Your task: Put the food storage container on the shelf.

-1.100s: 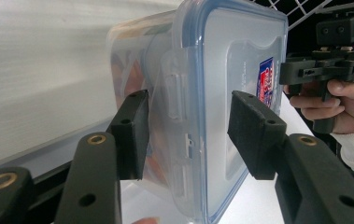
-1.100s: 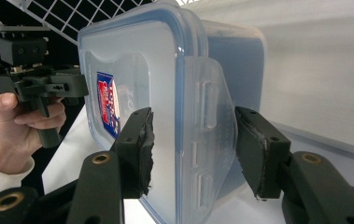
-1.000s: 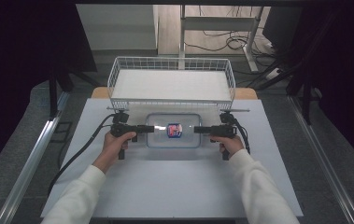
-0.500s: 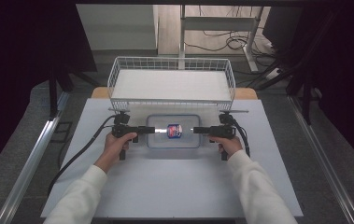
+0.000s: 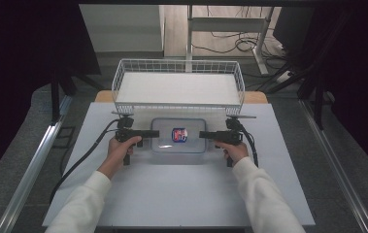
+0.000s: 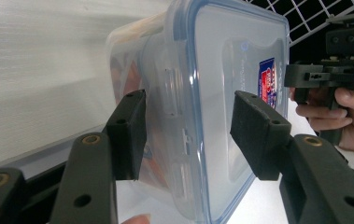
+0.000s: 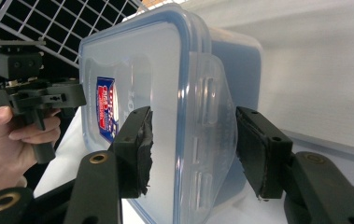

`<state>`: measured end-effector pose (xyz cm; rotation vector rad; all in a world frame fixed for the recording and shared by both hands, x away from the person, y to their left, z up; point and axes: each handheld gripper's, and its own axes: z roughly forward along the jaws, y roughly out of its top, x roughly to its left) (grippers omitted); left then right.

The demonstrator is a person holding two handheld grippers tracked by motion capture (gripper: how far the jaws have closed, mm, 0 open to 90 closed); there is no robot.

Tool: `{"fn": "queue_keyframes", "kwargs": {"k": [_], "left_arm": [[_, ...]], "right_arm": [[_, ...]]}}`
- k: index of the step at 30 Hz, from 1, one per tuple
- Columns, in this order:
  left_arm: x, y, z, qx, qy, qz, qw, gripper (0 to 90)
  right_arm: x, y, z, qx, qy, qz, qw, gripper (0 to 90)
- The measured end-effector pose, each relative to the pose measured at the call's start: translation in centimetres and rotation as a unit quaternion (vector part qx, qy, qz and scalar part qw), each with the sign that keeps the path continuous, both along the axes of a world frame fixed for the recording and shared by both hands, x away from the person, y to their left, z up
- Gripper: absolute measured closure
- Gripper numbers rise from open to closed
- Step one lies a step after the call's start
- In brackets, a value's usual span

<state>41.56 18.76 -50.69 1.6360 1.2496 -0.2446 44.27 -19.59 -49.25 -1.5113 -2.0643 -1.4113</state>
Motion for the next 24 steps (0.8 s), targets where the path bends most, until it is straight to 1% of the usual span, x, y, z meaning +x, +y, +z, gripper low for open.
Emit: {"fn": "queue_keyframes", "kwargs": {"k": [2,3,5,7,8,9,12,13,15,16,17,18,19,20,21,22,24], "left_arm": [[0.1,0.0,-0.1,0.000,0.001,0.003,1.0000,46.7],[0.2,0.0,-0.1,-0.003,0.004,0.007,1.0000,46.3],[0.2,-0.1,-0.2,-0.003,0.003,0.008,1.0000,46.1],[0.3,-0.1,-0.3,-0.001,0.004,0.010,0.9999,45.3],[0.3,-0.1,-0.4,0.004,0.004,0.010,0.9999,44.4],[0.3,-0.2,-0.5,0.003,0.004,0.009,0.9999,43.1],[0.2,-0.3,-0.4,0.000,-0.006,0.015,0.9999,42.0],[0.1,-0.3,-0.3,-0.001,-0.011,0.019,0.9998,39.4],[0.0,-0.2,-0.1,0.003,-0.022,0.028,0.9994,30.7],[0.0,0.1,0.1,0.015,-0.032,0.021,0.9992,28.3],[-0.5,-0.1,0.4,0.002,-0.020,0.024,0.9995,28.3],[-0.7,0.0,0.6,0.020,-0.034,0.026,0.9989,27.3],[-1.0,0.1,0.8,0.027,-0.045,0.023,0.9984,26.0],[-1.5,0.3,1.1,0.038,-0.053,0.017,0.9977,25.0],[-1.9,0.4,1.3,0.038,-0.058,0.018,0.9974,24.6],[-2.4,0.6,1.5,0.032,-0.062,0.016,0.9974,24.8],[-3.3,0.9,1.7,0.034,-0.069,0.015,0.9969,24.6]], "right_arm": [[-0.1,0.1,0.1,-0.001,0.002,-0.008,1.0000,47.4],[-0.1,0.2,0.1,-0.005,-0.001,-0.015,0.9999,47.0],[-0.2,0.3,0.1,-0.007,-0.004,-0.020,0.9998,46.8],[-0.4,0.5,0.2,-0.018,-0.010,-0.028,0.9994,45.9],[-0.4,0.6,0.3,-0.025,-0.014,-0.033,0.9991,45.3],[-0.5,0.8,0.2,-0.033,-0.018,-0.036,0.9986,45.1],[-0.7,0.9,0.2,-0.032,-0.029,-0.044,0.9981,44.6],[-0.8,0.9,0.2,-0.031,-0.031,-0.046,0.9980,43.0],[-1.2,1.0,0.1,-0.036,-0.040,-0.049,0.9974,39.8],[-1.7,1.0,0.2,-0.040,-0.053,-0.050,0.9965,37.9],[-1.7,1.0,0.2,-0.040,-0.053,-0.050,0.9965,37.9],[-2.1,1.0,0.4,-0.048,-0.062,-0.056,0.9954,36.4],[-2.4,0.9,0.5,-0.054,-0.075,-0.054,0.9943,35.8],[-2.9,0.8,0.7,-0.053,-0.082,-0.055,0.9937,35.5],[-3.4,0.7,1.0,-0.057,-0.093,-0.052,0.9926,34.7],[-3.7,0.6,1.2,-0.059,-0.100,-0.047,0.9921,34.4],[-4.7,0.4,1.8,-0.076,-0.121,-0.036,0.9890,33.1]]}}
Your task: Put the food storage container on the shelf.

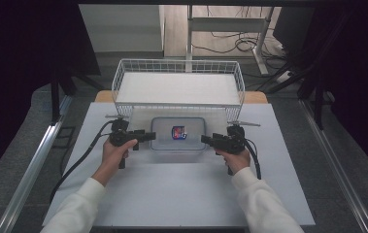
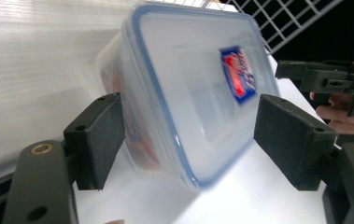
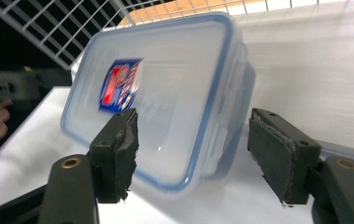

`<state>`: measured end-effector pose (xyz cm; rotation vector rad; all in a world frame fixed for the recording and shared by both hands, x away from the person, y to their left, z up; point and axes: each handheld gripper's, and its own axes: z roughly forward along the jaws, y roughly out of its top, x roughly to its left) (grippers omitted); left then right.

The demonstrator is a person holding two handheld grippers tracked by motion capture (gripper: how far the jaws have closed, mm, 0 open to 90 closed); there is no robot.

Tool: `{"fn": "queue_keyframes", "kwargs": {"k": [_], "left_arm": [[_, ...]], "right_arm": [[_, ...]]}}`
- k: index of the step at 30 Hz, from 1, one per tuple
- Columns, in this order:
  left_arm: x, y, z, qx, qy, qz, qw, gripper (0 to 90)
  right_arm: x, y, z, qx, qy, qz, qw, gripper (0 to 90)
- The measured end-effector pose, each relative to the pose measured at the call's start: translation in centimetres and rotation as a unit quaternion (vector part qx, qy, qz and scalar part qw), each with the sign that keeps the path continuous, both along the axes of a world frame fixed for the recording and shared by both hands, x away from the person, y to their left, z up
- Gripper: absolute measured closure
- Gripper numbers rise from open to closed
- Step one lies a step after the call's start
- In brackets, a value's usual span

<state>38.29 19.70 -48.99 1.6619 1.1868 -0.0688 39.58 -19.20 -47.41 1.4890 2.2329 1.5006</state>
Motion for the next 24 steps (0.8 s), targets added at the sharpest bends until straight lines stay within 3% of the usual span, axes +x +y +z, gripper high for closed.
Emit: {"fn": "queue_keyframes", "kwargs": {"k": [3,4,6,8,10,11,12,14,20,22,24], "left_arm": [[-1.8,0.5,0.1,0.014,-0.012,-0.009,0.9998,24.6],[-2.8,0.7,0.1,0.025,-0.020,-0.014,0.9994,24.6],[-3.5,0.8,0.0,0.028,-0.024,-0.017,0.9992,24.6],[-4.7,0.9,0.0,0.036,-0.028,-0.026,0.9986,24.4],[-5.8,0.6,0.1,0.067,-0.041,-0.034,0.9963,23.9],[-6.4,0.5,0.1,0.072,-0.044,-0.037,0.9957,23.9],[-7.4,0.3,0.0,0.079,-0.047,-0.047,0.9946,23.5],[-8.5,-0.1,-0.1,0.091,-0.051,-0.056,0.9930,23.4],[-11.3,-1.2,-0.8,0.095,-0.044,-0.081,0.9913,23.3],[-12.0,-1.1,-0.8,0.101,-0.046,-0.080,0.9905,23.2],[-12.5,-1.0,-0.8,0.114,-0.052,-0.080,0.9889,23.2]], "right_arm": [[-1.3,-0.1,0.8,-0.017,-0.026,0.018,0.9994,33.1],[-2.6,0.0,1.3,-0.038,-0.043,0.034,0.9978,34.3],[-3.1,0.0,1.4,-0.046,-0.049,0.039,0.9970,35.3],[-4.3,0.2,1.6,-0.071,-0.069,0.054,0.9936,39.7],[-6.1,0.5,1.5,-0.097,-0.086,0.078,0.9885,48.0],[-6.1,0.5,1.5,-0.097,-0.086,0.078,0.9885,48.0],[-7.3,1.0,1.1,-0.119,-0.098,0.093,0.9836,56.7],[-7.6,1.2,0.9,-0.126,-0.101,0.098,0.9821,59.1],[-9.0,2.8,-0.7,-0.173,-0.112,0.136,0.9691,79.4],[-9.0,3.4,-1.2,-0.184,-0.108,0.148,0.9657,86.9],[-9.1,4.0,-1.5,-0.197,-0.110,0.158,0.9612,88.8]]}}
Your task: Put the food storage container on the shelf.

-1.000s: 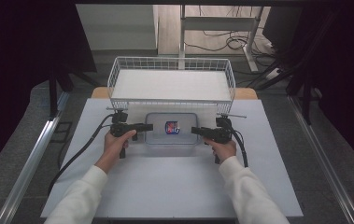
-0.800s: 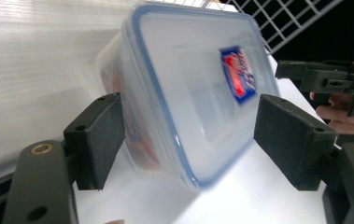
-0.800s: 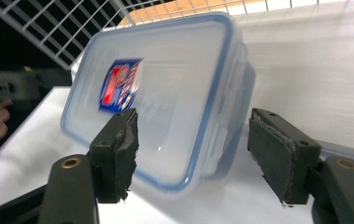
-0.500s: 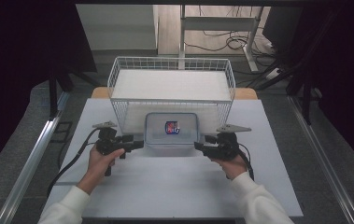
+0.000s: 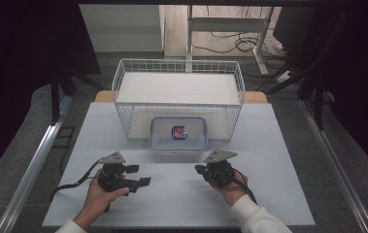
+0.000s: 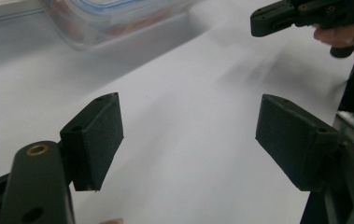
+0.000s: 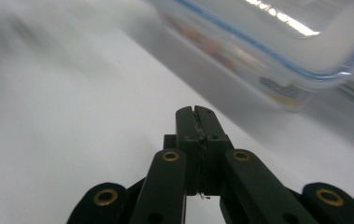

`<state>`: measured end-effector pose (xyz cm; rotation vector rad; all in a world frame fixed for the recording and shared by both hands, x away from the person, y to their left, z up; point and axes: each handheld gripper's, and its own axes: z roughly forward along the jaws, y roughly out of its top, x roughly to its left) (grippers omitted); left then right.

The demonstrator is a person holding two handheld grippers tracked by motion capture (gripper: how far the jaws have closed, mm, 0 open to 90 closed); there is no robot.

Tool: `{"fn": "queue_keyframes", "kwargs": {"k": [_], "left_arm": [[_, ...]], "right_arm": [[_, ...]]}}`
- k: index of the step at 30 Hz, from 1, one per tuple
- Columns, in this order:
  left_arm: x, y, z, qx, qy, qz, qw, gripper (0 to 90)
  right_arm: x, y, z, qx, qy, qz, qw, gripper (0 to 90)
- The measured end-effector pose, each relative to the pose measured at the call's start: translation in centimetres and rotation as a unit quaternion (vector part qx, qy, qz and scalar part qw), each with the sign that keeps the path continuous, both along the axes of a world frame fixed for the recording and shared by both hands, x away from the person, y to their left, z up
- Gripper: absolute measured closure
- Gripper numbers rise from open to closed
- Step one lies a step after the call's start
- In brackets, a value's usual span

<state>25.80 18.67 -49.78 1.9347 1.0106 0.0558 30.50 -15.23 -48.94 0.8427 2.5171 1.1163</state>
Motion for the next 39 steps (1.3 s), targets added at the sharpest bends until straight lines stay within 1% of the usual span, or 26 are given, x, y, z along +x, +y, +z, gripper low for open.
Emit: {"fn": "queue_keyframes", "kwargs": {"k": [3,5,7,10,11,13,14,15,16,17,18,19,21,23,25,27,28,30,33,36,38,39], "left_arm": [[-0.6,0.1,-0.1,0.023,-0.010,0.000,0.9997,23.2],[-0.8,0.1,-0.2,0.027,-0.012,0.001,0.9996,23.0],[-0.9,0.0,-0.2,0.026,-0.012,0.000,0.9996,23.0],[-0.9,-0.1,-0.2,0.026,-0.011,0.001,0.9996,23.0],[-0.9,0.0,-0.2,0.027,-0.012,0.002,0.9996,22.9],[-0.9,0.2,0.0,0.025,-0.014,0.006,0.9996,22.8],[-0.9,0.2,0.1,0.023,-0.014,0.009,0.9996,22.8],[-0.9,0.3,0.1,0.024,-0.017,0.010,0.9995,22.7],[-0.9,0.4,0.2,0.023,-0.018,0.010,0.9995,22.6],[-0.9,0.4,0.2,0.023,-0.019,0.011,0.9995,22.6],[-1.0,0.5,0.2,0.023,-0.019,0.010,0.9995,22.6],[-1.0,0.5,0.3,0.024,-0.020,0.010,0.9995,22.6],[-1.0,0.6,0.4,0.023,-0.022,0.012,0.9994,22.5],[-1.1,0.7,0.5,0.021,-0.024,0.014,0.9994,22.5],[-1.0,0.7,0.5,0.021,-0.024,0.016,0.9994,22.4],[-1.0,0.7,0.5,0.023,-0.024,0.016,0.9993,22.4],[-1.0,0.7,0.5,0.023,-0.024,0.017,0.9993,22.4],[-1.0,0.7,0.4,0.025,-0.025,0.016,0.9993,22.4],[-0.9,0.8,0.4,0.028,-0.027,0.015,0.9991,22.4],[-0.8,0.8,0.5,0.027,-0.028,0.015,0.9991,22.3],[-0.8,0.8,0.5,0.028,-0.029,0.014,0.9991,22.3],[-0.8,0.9,0.5,0.029,-0.029,0.013,0.9991,22.2]], "right_arm": [[0.1,1.2,-0.6,-0.016,-0.001,0.009,0.9998,88.9],[0.4,1.9,-0.9,-0.022,0.000,0.012,0.9997,88.9],[0.9,2.8,-1.3,-0.029,-0.002,0.011,0.9995,88.9],[1.8,4.1,-1.6,-0.028,0.003,0.006,0.9996,88.9],[2.5,5.3,-2.0,-0.032,-0.001,0.003,0.9995,88.9],[2.7,5.6,-2.1,-0.033,-0.003,0.000,0.9994,89.0],[3.2,6.0,-2.2,-0.028,-0.002,-0.006,0.9996,89.0],[3.4,6.2,-2.3,-0.027,-0.003,-0.010,0.9996,89.0],[4.1,6.5,-2.3,-0.029,-0.010,-0.024,0.9992,89.0],[4.4,6.4,-2.2,-0.021,-0.008,-0.032,0.9992,89.0],[4.4,6.4,-2.2,-0.021,-0.008,-0.032,0.9992,89.0],[4.7,6.3,-2.1,-0.014,-0.004,-0.034,0.9993,89.1],[5.0,6.2,-2.1,-0.018,-0.010,-0.039,0.9990,89.1],[5.3,6.0,-1.9,-0.005,-0.011,-0.046,0.9989,89.1],[5.7,5.9,-1.5,0.006,-0.009,-0.045,0.9989,89.1],[6.0,6.1,-0.9,0.008,-0.018,-0.044,0.9988,89.1],[6.2,6.2,-0.7,0.004,-0.019,-0.045,0.9988,89.1],[6.8,6.5,-0.5,0.002,-0.021,-0.055,0.9983,89.1],[7.7,6.7,-0.5,0.004,-0.021,-0.061,0.9979,89.1],[8.6,7.2,-0.8,0.009,-0.013,-0.063,0.9979,89.1],[9.1,7.6,-0.8,0.009,-0.014,-0.068,0.9975,89.1],[9.7,7.8,-0.8,0.010,-0.014,-0.074,0.9971,89.1]]}}
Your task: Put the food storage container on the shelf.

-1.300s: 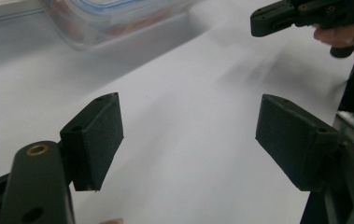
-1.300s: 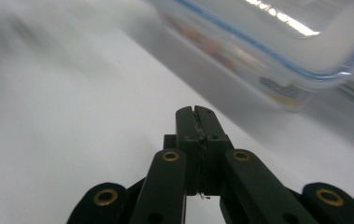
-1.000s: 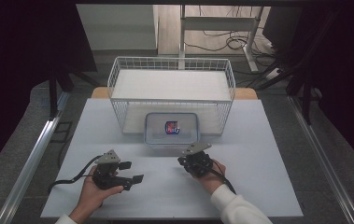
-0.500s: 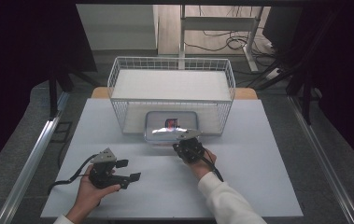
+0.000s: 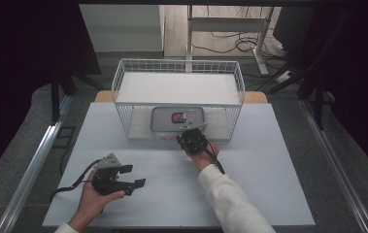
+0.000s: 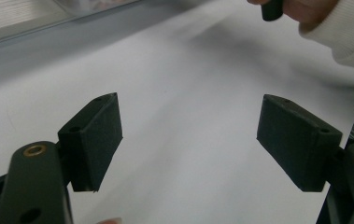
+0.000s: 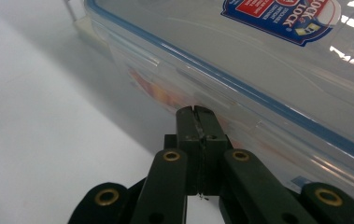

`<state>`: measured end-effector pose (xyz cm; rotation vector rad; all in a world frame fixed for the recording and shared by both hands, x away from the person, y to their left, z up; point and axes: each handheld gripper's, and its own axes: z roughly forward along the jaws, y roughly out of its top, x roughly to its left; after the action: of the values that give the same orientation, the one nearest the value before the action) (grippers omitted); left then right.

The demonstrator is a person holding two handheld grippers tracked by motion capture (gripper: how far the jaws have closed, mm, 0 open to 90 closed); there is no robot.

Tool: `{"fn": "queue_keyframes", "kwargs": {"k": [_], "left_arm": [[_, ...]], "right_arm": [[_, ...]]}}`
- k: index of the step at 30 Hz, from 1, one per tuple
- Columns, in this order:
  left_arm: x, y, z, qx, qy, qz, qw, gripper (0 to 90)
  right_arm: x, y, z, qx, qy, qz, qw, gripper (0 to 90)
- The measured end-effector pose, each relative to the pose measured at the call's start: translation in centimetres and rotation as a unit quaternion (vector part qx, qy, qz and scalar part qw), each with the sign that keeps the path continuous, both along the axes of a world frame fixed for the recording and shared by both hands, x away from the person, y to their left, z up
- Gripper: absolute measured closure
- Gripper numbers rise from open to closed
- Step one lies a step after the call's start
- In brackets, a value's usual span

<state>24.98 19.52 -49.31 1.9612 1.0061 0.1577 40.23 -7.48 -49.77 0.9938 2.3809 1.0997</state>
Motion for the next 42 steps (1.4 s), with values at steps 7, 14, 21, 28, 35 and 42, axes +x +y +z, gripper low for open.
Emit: {"fn": "queue_keyframes", "kwargs": {"k": [7,14,21,28,35,42], "left_arm": [[-0.4,0.2,0.1,0.011,-0.007,0.001,0.9999,22.0],[-0.7,0.0,-0.1,0.010,-0.006,0.000,0.9999,21.8],[-0.6,0.0,-0.1,0.012,-0.004,0.000,0.9999,21.8],[-0.5,-0.1,-0.2,0.013,-0.002,0.006,0.9999,21.8],[-0.4,-0.1,-0.2,0.018,-0.002,0.008,0.9998,21.7],[-0.4,0.1,-0.1,0.023,-0.010,0.009,0.9996,21.1]], "right_arm": [[1.4,0.3,-0.1,0.004,-0.002,-0.012,0.9999,89.1],[0.8,-0.2,0.4,0.010,-0.004,-0.014,0.9998,89.1],[-3.3,-4.5,2.8,0.016,-0.003,0.018,0.9997,89.1],[-8.0,-9.2,3.6,0.021,0.013,0.057,0.9980,89.1],[-11.4,-14.3,3.3,0.033,0.022,0.055,0.9977,88.8],[-13.0,-15.9,3.3,0.048,0.019,0.047,0.9975,59.1]]}}
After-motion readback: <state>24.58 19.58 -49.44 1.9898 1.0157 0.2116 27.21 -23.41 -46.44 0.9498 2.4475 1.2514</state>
